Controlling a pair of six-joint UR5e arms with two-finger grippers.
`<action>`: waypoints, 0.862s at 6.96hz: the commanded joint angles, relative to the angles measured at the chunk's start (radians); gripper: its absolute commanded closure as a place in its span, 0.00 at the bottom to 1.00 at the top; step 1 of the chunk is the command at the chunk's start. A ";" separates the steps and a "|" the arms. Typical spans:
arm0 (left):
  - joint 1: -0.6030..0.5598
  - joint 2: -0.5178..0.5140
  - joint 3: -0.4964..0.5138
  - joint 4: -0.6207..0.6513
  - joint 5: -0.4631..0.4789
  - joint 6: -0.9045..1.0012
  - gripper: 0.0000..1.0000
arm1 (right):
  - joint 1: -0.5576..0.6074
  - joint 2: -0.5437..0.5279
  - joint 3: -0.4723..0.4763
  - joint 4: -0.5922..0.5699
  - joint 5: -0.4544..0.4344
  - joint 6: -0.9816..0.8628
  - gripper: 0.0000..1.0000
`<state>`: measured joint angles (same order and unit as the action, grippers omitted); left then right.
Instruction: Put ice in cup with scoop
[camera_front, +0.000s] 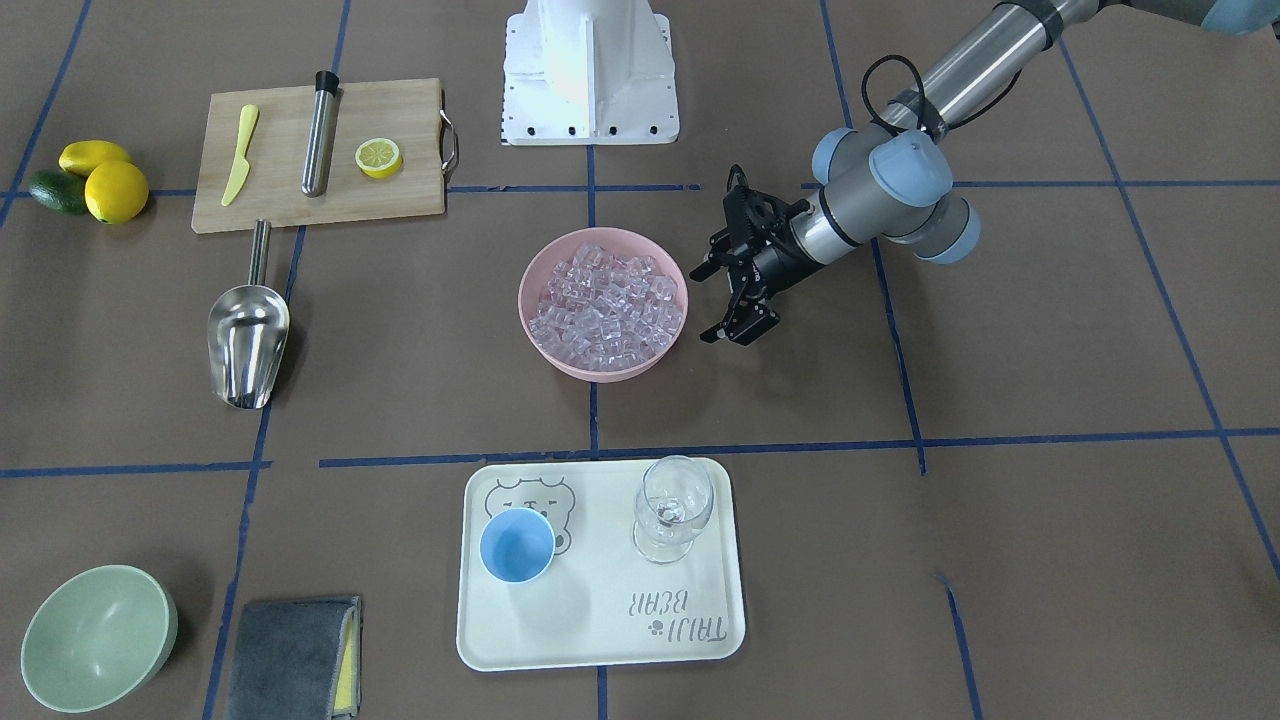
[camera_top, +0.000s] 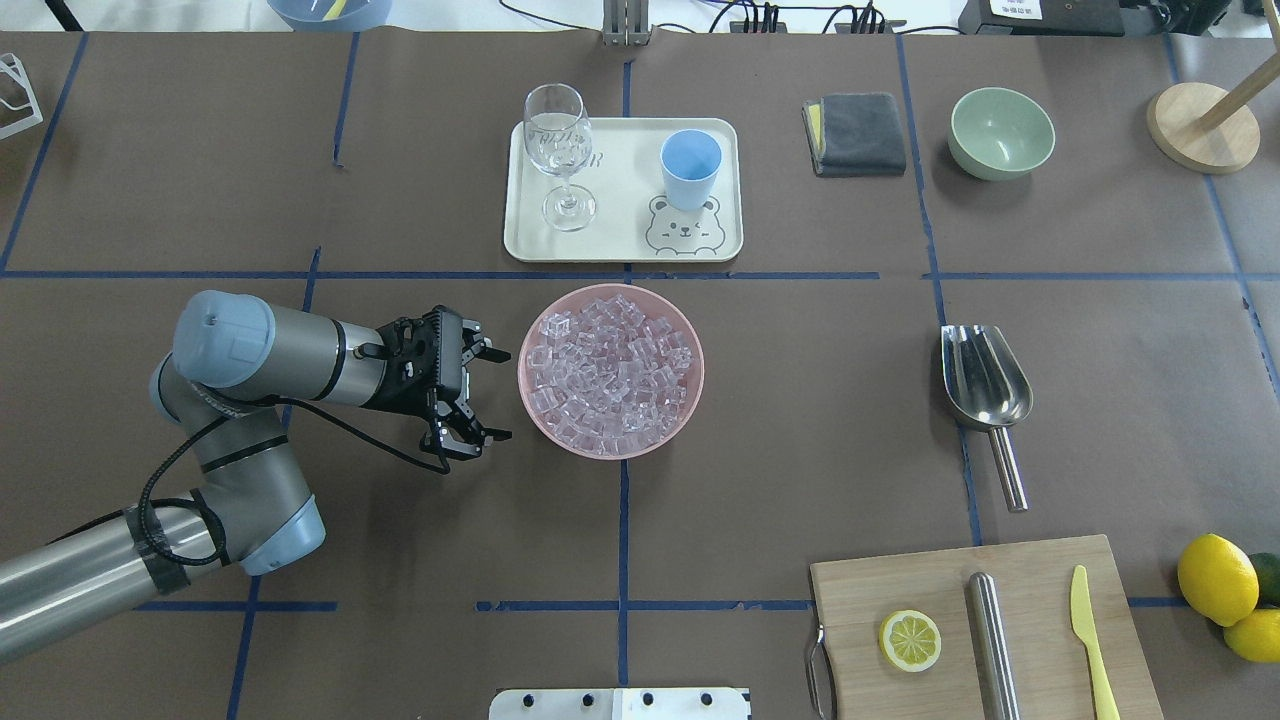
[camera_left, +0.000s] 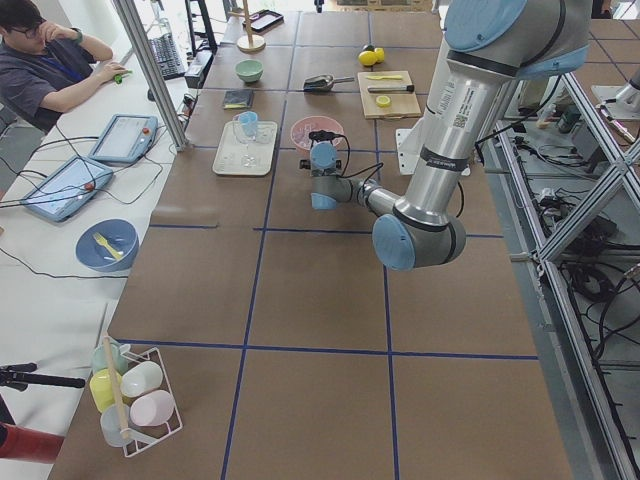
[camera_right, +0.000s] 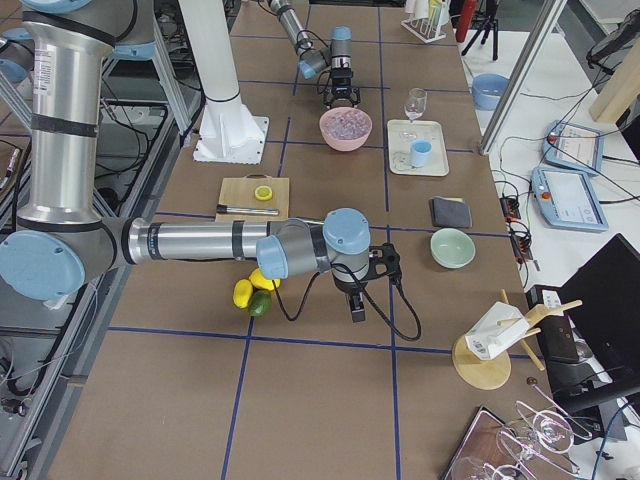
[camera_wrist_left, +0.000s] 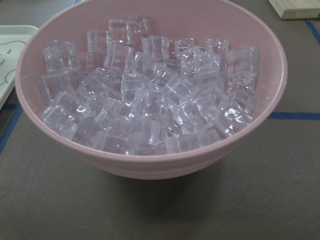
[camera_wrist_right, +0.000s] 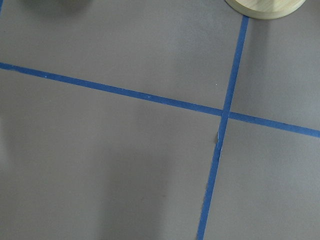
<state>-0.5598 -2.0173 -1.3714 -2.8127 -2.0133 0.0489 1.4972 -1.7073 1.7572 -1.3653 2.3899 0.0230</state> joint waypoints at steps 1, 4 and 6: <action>0.008 -0.029 0.028 -0.005 0.033 -0.004 0.00 | 0.000 -0.003 0.005 0.000 0.000 0.000 0.00; 0.009 -0.034 0.029 -0.005 0.031 -0.007 0.00 | -0.002 -0.005 0.022 -0.001 0.000 0.009 0.00; 0.009 -0.034 0.029 -0.005 0.031 -0.007 0.00 | -0.075 -0.008 0.117 -0.003 -0.023 0.160 0.00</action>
<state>-0.5508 -2.0506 -1.3423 -2.8179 -1.9819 0.0416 1.4682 -1.7129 1.8145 -1.3669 2.3840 0.0982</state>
